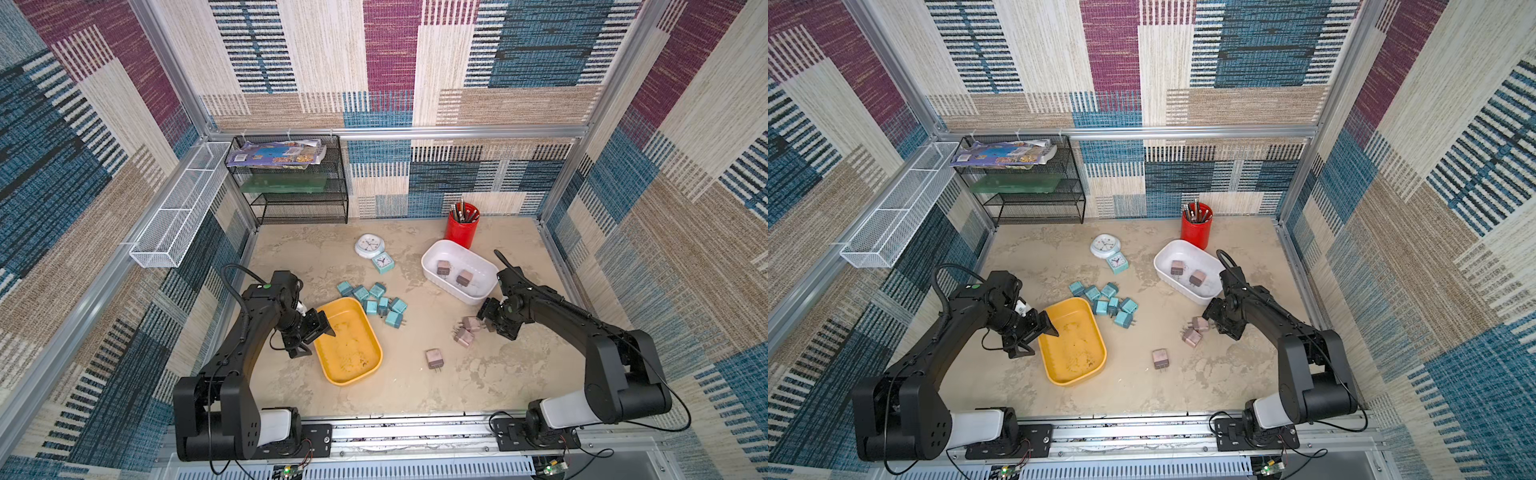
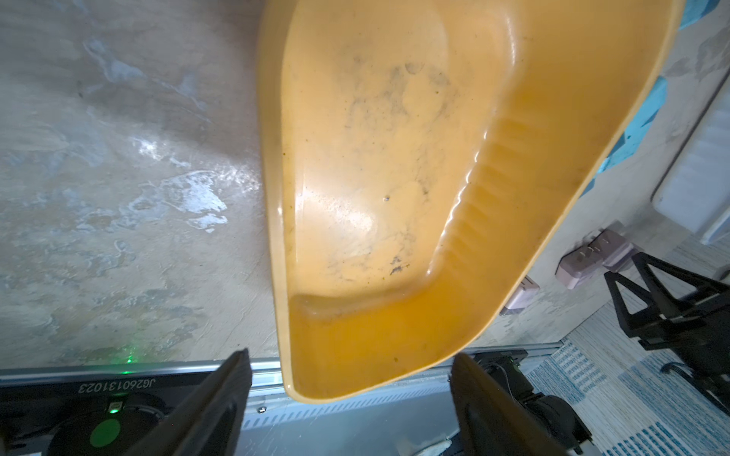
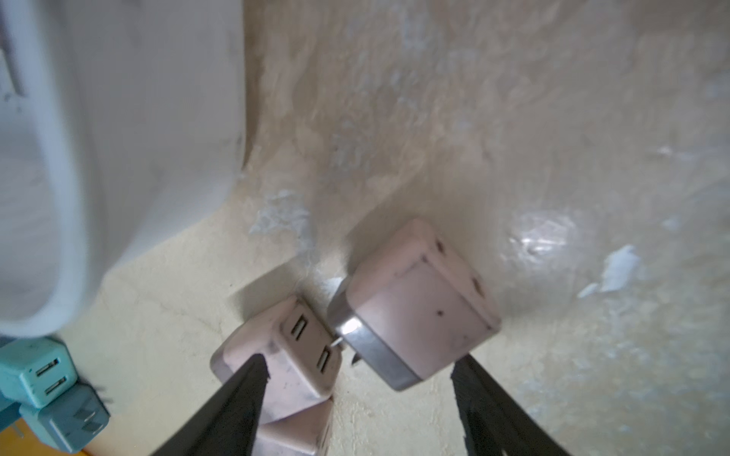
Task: Place the plugs by color into the storage box
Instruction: Adjust the plug at the center of the board.
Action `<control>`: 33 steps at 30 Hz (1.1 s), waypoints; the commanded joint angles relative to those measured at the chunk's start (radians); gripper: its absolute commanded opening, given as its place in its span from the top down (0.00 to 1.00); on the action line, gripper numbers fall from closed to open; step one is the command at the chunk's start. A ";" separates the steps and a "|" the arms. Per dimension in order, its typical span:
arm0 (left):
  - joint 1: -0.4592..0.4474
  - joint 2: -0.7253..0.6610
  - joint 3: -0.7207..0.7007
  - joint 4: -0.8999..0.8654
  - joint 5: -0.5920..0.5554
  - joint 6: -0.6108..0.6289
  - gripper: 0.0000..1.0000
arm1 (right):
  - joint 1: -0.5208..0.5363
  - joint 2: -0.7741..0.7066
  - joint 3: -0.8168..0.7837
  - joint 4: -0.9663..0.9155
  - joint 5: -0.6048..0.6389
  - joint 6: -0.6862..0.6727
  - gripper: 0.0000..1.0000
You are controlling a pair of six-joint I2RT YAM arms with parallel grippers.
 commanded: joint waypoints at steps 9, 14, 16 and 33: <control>-0.004 0.052 0.055 -0.004 0.023 0.000 0.18 | -0.155 -0.052 -0.015 -0.026 0.014 -0.084 0.15; -0.012 0.062 0.058 -0.004 0.018 -0.001 0.18 | -0.139 0.006 0.028 -0.002 -0.007 -0.084 0.15; -0.013 0.064 0.060 -0.005 0.017 -0.001 0.18 | -0.120 0.026 0.048 0.000 -0.006 -0.078 0.15; -0.016 0.004 0.003 0.002 0.005 -0.018 0.18 | -0.066 0.144 0.062 -0.018 0.081 -0.141 0.15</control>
